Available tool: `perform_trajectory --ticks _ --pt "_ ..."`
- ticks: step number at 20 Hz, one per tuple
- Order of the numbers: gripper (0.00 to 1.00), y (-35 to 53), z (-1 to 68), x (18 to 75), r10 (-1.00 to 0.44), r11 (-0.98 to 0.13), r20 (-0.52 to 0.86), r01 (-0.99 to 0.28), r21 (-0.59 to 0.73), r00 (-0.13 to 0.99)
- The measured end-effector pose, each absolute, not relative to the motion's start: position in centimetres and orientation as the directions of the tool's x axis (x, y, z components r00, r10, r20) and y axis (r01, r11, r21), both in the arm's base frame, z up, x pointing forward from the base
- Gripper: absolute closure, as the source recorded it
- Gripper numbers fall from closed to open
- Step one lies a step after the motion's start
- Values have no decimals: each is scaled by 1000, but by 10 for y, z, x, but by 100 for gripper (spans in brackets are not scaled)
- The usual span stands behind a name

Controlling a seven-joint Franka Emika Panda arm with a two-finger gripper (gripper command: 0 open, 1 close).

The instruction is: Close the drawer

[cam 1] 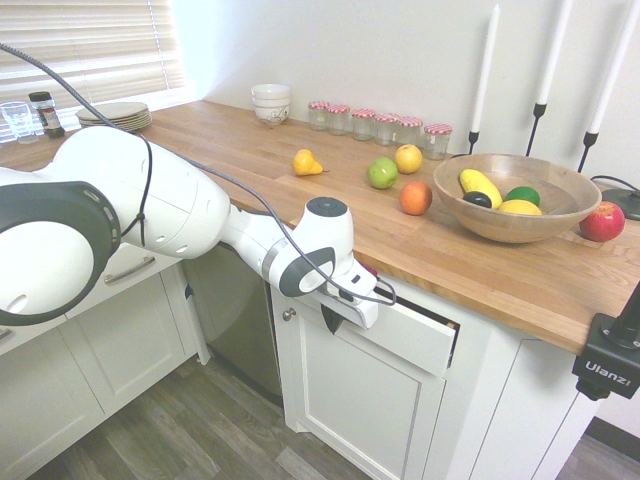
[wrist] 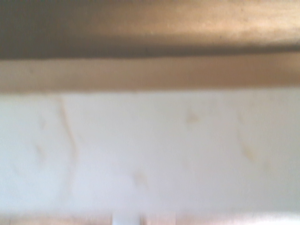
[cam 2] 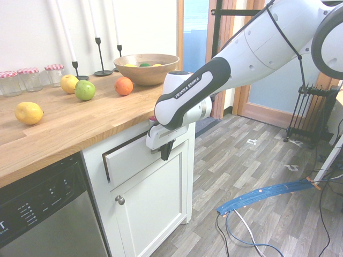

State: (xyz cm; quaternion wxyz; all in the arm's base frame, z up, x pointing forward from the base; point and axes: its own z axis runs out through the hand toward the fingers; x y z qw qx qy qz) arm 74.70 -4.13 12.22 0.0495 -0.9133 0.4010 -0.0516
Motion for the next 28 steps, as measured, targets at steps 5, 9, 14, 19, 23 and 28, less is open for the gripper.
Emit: perform_trajectory --ticks 5,9,14,19,23,28 --pt "100 -44 141 712 -727 -685 -23 -727 -41 686" --pt "100 -39 180 683 -720 -694 -7 -720 10 694" --pt "100 -32 225 639 -719 -695 4 -719 27 695" --pt "100 -27 264 586 -719 -694 21 -719 32 695" --pt "100 -21 283 533 -722 -691 29 -722 31 691" --pt "0 -22 280 459 -732 -680 24 -733 20 680"
